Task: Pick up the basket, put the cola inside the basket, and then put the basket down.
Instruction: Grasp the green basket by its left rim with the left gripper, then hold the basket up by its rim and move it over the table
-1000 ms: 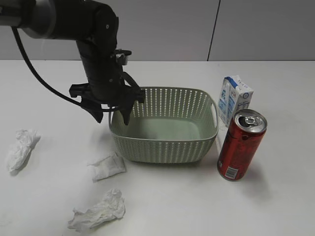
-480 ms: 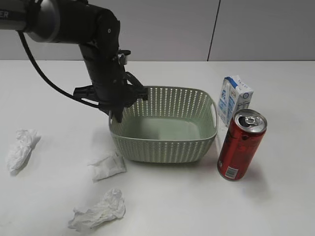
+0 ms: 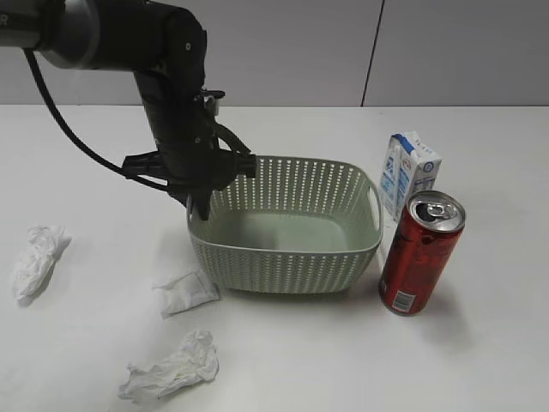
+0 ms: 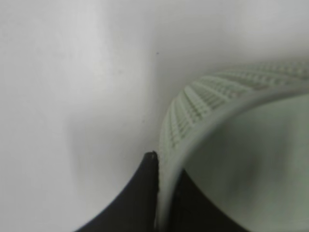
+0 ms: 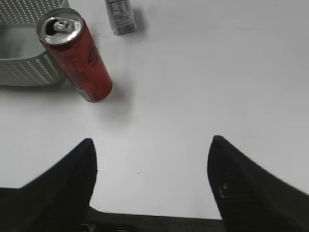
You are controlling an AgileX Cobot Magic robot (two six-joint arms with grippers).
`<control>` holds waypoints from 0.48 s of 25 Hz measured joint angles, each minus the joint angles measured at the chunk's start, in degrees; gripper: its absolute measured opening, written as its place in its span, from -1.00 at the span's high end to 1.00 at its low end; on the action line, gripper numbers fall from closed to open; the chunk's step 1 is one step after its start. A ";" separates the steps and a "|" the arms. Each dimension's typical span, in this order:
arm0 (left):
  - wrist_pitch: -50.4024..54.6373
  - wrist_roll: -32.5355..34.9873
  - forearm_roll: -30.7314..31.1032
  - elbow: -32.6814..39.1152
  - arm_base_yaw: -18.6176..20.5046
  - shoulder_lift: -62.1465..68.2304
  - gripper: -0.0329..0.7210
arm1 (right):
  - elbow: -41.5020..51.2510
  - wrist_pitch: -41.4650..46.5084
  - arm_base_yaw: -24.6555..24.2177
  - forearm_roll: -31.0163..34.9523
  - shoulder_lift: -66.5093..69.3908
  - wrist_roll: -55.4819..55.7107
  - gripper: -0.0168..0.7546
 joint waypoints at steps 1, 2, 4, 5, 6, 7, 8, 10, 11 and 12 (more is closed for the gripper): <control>0.28 0.00 0.00 0.00 0.00 -0.23 0.92 | -2.13 0.07 0.00 1.05 2.55 0.00 -0.48; 0.58 0.00 0.00 0.00 0.00 -0.36 0.92 | -4.00 0.07 0.00 1.91 5.55 -0.04 -0.55; 1.35 0.05 -0.09 0.00 0.00 -0.55 0.92 | -8.56 0.12 0.00 3.22 11.43 -0.37 -0.71; 1.60 0.05 -0.34 0.00 0.05 -0.55 0.92 | -10.41 0.28 0.00 4.14 13.92 -0.74 -0.74; 1.92 0.05 -0.56 0.00 0.05 -0.61 0.92 | -12.50 0.63 0.00 5.43 17.01 -1.15 -0.75; 2.28 0.11 -0.67 0.00 0.05 -0.66 0.92 | -14.42 1.04 0.00 6.82 20.19 -1.41 -0.75; 2.51 0.11 -0.74 0.00 0.05 -0.79 0.92 | -16.18 1.27 0.00 8.83 22.84 -1.83 -0.75; 2.79 0.15 -0.84 0.00 0.05 -0.89 0.92 | -19.05 1.57 0.28 13.39 29.16 -3.12 -0.75; 2.87 0.15 -0.84 0.00 0.06 -0.94 0.92 | -20.49 1.87 0.76 14.64 31.65 -3.70 -0.75; 2.87 0.15 -0.84 0.00 0.06 -0.94 0.92 | -21.68 2.31 1.78 15.24 34.53 -3.99 -0.75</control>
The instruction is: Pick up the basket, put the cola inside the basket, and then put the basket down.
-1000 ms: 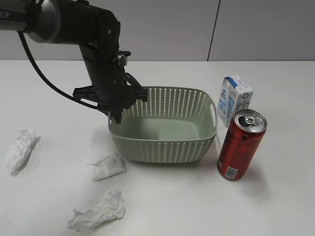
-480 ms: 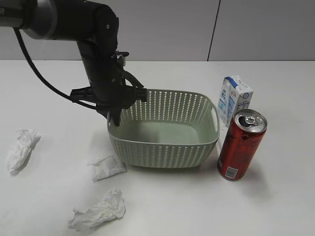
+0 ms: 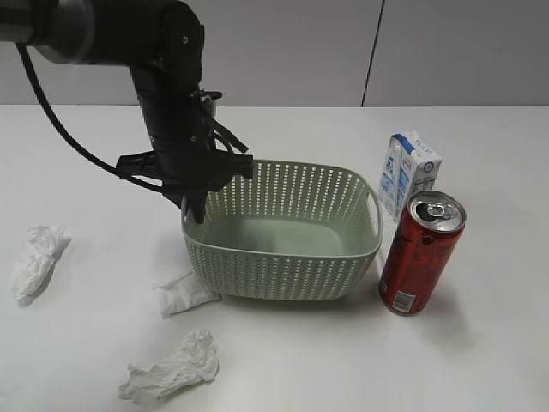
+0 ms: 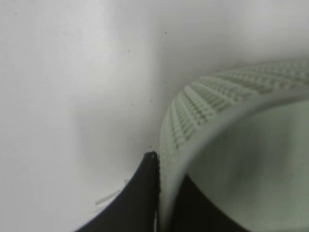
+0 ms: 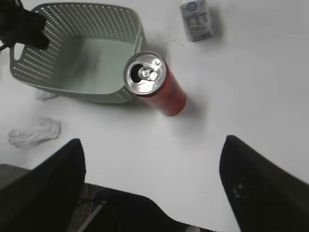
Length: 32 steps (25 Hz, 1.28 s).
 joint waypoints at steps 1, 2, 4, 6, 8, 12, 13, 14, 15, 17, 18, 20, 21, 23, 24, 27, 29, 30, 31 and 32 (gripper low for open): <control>0.00 0.00 0.00 0.00 0.06 0.00 0.92 | -1.45 0.24 1.41 -0.24 2.85 -0.04 -0.75; 0.00 0.06 0.00 0.00 0.05 0.00 0.92 | -2.79 0.40 2.84 -1.20 5.56 0.22 -0.75; 0.00 0.06 -0.05 0.00 0.05 0.00 0.92 | -5.23 0.45 7.37 -5.49 9.98 2.59 -0.75; 0.00 0.18 -0.13 0.00 0.05 0.00 0.92 | -7.65 0.26 12.58 -10.73 14.04 6.05 -0.75; 0.00 0.29 -0.30 0.00 0.05 -0.12 0.92 | -9.38 -0.30 18.31 -16.49 18.04 10.54 -0.75; 0.23 0.40 0.01 0.06 0.40 -2.26 0.92 | -10.78 -3.35 23.07 -21.00 25.03 16.82 -0.75; 0.37 0.44 0.06 0.06 0.68 -3.26 0.92 | -10.91 -4.21 23.15 -21.00 26.39 17.62 -0.75; 0.63 0.46 0.07 0.06 1.07 -4.33 0.92 | -10.98 -4.92 23.20 -21.00 27.94 18.44 -0.75; 0.87 0.71 0.20 0.06 1.54 -5.28 0.92 | -10.98 -5.56 23.20 -21.00 29.39 18.97 -0.75; 1.39 1.30 0.39 0.24 2.48 -7.27 0.92 | -10.98 -6.71 23.20 -21.12 31.86 19.55 -0.75; 1.46 1.43 0.45 0.57 3.04 -8.16 0.92 | -10.98 -7.22 23.20 -21.17 33.12 19.88 -0.75; 1.46 1.61 0.57 1.87 3.75 -9.47 0.92 | -10.98 -8.32 23.20 -21.18 35.16 20.59 -0.75; 1.40 1.61 0.64 2.79 3.98 -10.00 0.92 | -10.98 -8.86 23.20 -21.18 36.21 21.18 -0.75; 1.20 1.74 0.64 4.85 4.04 -10.84 0.92 | -10.98 -9.29 23.20 -21.19 38.39 21.89 -0.75; 0.69 1.74 0.57 6.24 4.04 -11.25 0.92 | -10.98 -9.47 23.20 -21.19 39.26 22.22 -0.75; -1.76 1.74 -0.05 10.41 4.04 -12.34 0.92 | -10.98 -9.60 23.20 -21.66 42.00 23.04 -0.75; -2.66 1.74 -0.11 12.42 4.04 -12.67 0.92 | -10.98 -9.98 23.20 -22.31 43.81 23.30 -0.74; -2.91 1.74 -0.11 13.12 4.04 -12.73 0.92 | -10.98 -10.51 23.20 -22.43 44.58 23.35 -0.74; -3.12 1.74 -0.11 13.40 4.04 -12.73 0.92 | -10.98 -10.93 23.20 -22.50 45.15 23.35 -0.74; -3.46 1.74 -0.23 13.63 4.04 -12.73 0.92 | -10.98 -11.09 23.20 -22.50 45.77 23.40 -0.72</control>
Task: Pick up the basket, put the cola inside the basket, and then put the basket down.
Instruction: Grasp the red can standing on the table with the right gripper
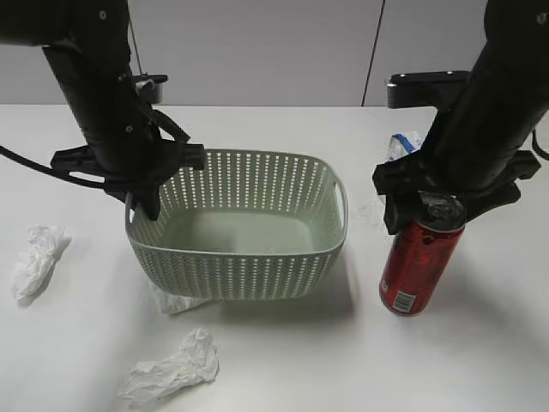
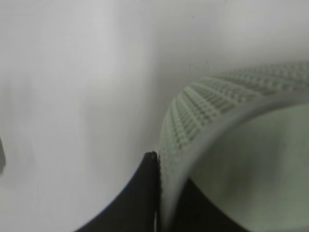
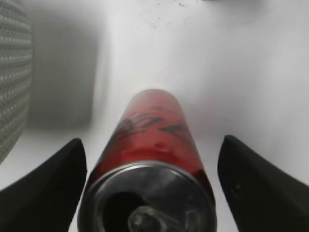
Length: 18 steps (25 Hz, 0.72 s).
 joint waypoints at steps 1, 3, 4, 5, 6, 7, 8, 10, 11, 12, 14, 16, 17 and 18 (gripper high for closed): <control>-0.35 0.06 -0.29 0.04 0.00 -0.02 0.92 | 0.00 -0.05 0.00 0.00 0.57 -0.04 -0.71; -1.21 0.06 -1.13 0.16 0.00 -0.02 0.92 | 0.00 0.11 0.00 0.05 1.37 0.02 -0.63; -1.41 0.06 -1.48 0.16 0.00 -0.02 0.92 | 0.00 0.15 0.00 0.10 1.66 0.07 -0.57; -1.85 0.06 -1.84 0.16 0.00 -0.02 0.92 | 0.00 0.21 0.00 0.10 1.79 0.07 -0.49; -2.26 0.06 -2.03 0.16 0.00 -0.02 0.92 | 0.00 0.29 0.00 0.16 1.85 0.07 -0.39; -2.62 0.06 -2.18 0.16 0.00 -0.02 0.92 | 0.00 0.30 0.00 0.16 1.85 0.12 -0.35; -2.82 0.06 -2.20 0.16 0.00 -0.02 0.92 | 0.00 0.36 0.00 0.16 1.85 0.12 -0.35; -3.07 0.06 -2.20 0.16 0.00 -0.02 0.92 | -0.04 0.68 0.00 0.16 1.85 0.12 -0.35; -3.06 0.06 -2.20 0.16 0.00 -0.02 0.92 | -0.11 0.88 0.00 0.16 1.85 0.12 -0.35; -3.06 0.06 -2.20 0.16 0.00 -0.02 0.92 | -0.19 1.15 0.00 0.16 1.85 0.12 -0.35; -3.20 0.06 -2.20 0.16 0.00 -0.02 0.92 | -0.76 2.49 0.00 0.09 1.32 -1.12 -0.35; -3.32 0.06 -2.15 0.16 0.00 -0.02 0.92 | -2.74 4.89 0.00 -0.04 0.16 -2.97 -0.35; -3.32 0.06 -2.09 0.16 0.00 -0.02 0.92 | -4.41 6.80 0.00 -0.11 -0.78 -4.05 -0.35; -3.38 0.06 -2.10 0.16 0.00 -0.02 0.92 | -6.15 8.65 0.00 -0.19 -1.82 -4.97 -0.35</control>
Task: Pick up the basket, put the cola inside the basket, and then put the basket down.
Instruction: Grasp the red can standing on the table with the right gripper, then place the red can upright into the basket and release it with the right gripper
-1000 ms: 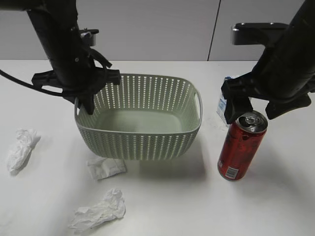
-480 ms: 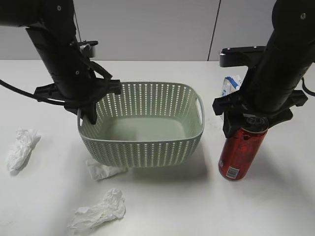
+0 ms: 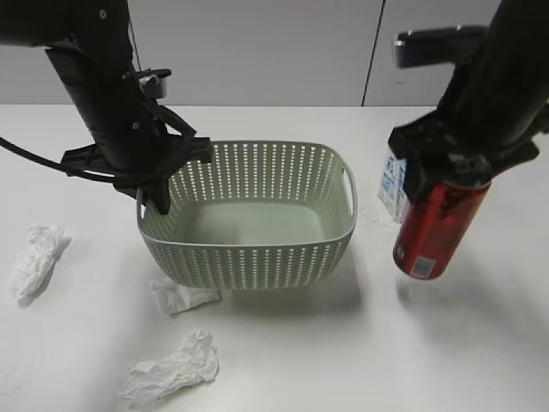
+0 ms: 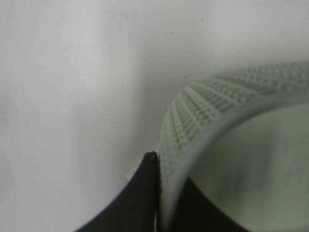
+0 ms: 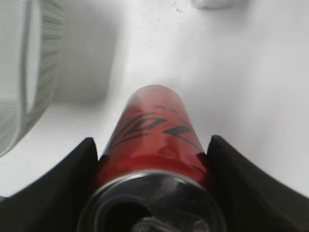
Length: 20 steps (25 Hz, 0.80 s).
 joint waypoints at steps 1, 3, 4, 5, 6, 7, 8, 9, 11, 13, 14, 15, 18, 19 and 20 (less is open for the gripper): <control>-0.07 0.00 0.00 0.00 0.00 0.00 0.92 | -2.37 2.38 0.00 -0.04 -0.92 -0.98 -0.35; -0.39 0.00 0.06 0.00 0.00 0.00 0.92 | -7.19 5.92 0.00 0.09 -3.14 -2.23 -0.35; -0.58 0.00 0.12 0.00 0.00 0.00 0.92 | -9.80 6.81 0.00 0.60 -4.23 -2.55 -0.35; -0.71 0.00 0.13 0.00 0.00 0.00 0.92 | -12.49 7.13 0.00 1.90 -5.04 -3.19 -0.35; -0.83 0.00 0.19 0.00 0.00 0.00 0.92 | -15.15 7.22 0.00 3.96 -5.73 -4.24 -0.35; -0.89 0.00 0.30 0.00 0.00 0.00 0.92 | -17.24 7.28 0.07 5.85 -6.11 -5.17 -0.35; -0.89 0.00 0.30 0.00 -0.05 0.00 0.92 | -19.42 7.28 0.49 7.45 -6.17 -6.05 -0.35; -0.89 0.00 0.30 0.00 -0.05 0.00 0.92 | -21.09 7.28 1.28 8.18 -6.09 -6.60 -0.35; -0.95 0.00 0.34 0.00 -0.05 0.00 0.92 | -22.92 7.32 3.47 8.09 -4.86 -7.07 -0.35; -0.95 0.00 0.34 0.00 -0.05 0.00 0.92 | -23.64 7.29 6.50 7.54 -2.33 -7.21 -0.35; -0.95 0.00 0.34 0.00 -0.05 0.00 0.92 | -23.64 7.15 7.83 7.13 -0.49 -7.36 -0.35; -1.00 0.05 0.34 0.00 -0.05 0.00 0.92 | -23.64 6.72 9.38 6.69 1.25 -7.52 -0.35; -0.99 0.16 0.34 0.00 -0.05 0.00 0.92 | -23.64 3.99 12.64 6.10 7.25 -8.59 -0.35; -0.99 0.16 0.34 0.00 -0.05 0.00 0.92 | -23.64 3.07 13.20 6.06 9.12 -8.74 -0.35; -0.94 0.16 0.34 0.00 -0.05 0.00 0.92 | -23.64 2.59 13.47 6.06 10.80 -8.89 -0.35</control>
